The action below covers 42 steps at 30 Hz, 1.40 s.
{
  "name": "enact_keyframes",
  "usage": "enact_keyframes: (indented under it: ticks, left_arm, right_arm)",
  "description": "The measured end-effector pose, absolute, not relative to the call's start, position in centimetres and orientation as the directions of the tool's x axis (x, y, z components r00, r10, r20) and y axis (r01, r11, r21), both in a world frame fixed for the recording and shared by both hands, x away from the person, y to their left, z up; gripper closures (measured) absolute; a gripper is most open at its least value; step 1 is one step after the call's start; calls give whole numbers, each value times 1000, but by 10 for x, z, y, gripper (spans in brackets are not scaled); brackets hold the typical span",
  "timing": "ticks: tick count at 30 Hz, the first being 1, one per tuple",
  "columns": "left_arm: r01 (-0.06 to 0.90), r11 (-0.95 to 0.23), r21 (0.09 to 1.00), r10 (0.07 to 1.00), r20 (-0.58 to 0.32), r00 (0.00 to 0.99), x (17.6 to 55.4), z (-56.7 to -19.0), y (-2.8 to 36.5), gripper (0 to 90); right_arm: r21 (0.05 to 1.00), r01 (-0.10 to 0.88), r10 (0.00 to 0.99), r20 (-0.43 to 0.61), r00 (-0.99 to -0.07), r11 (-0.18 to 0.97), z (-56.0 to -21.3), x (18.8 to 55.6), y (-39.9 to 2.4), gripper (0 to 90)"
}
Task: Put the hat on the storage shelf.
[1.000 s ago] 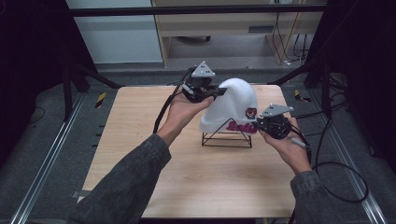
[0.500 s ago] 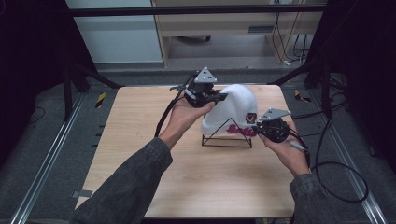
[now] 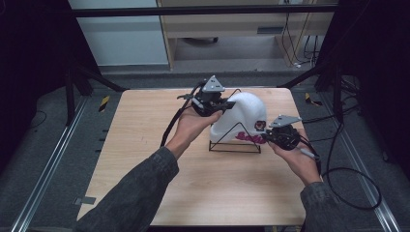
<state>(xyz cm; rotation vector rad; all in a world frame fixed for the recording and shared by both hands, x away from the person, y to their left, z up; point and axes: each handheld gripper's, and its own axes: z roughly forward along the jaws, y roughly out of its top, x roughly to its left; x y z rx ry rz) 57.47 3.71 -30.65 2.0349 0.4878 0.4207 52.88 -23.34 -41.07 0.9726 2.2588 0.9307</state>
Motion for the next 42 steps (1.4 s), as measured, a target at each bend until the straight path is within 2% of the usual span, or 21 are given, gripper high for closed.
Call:
enact_keyframes:
  ticks: [2,14,17,20,27,38,42]
  left_arm:
    - [157,-464,872,504,114,856,574,-308,37,820]
    - [183,-454,872,515,90,852,576,-323,43,822]
    - [191,-452,871,516,81,853,575,-325,44,822]
    - [182,-487,854,510,109,853,574,-328,44,822]
    - [205,-487,849,510,86,856,576,-336,48,816]
    - [213,-499,840,516,91,852,576,-343,58,796]
    - [215,-496,841,523,92,847,574,-344,62,759]
  right_arm:
    - [750,424,768,-173,-616,509,-412,529,-234,782]
    - [736,450,770,-151,-620,506,-420,531,-232,752]
    - [740,455,771,-135,-622,496,-423,532,-233,731]
    - [736,467,775,-123,-620,491,-425,532,-232,692]
    - [754,473,794,-105,-599,457,-426,528,-238,649]
    - [758,489,812,-89,-577,431,-429,518,-245,647]
    - [750,494,808,-90,-582,439,-432,514,-247,643]
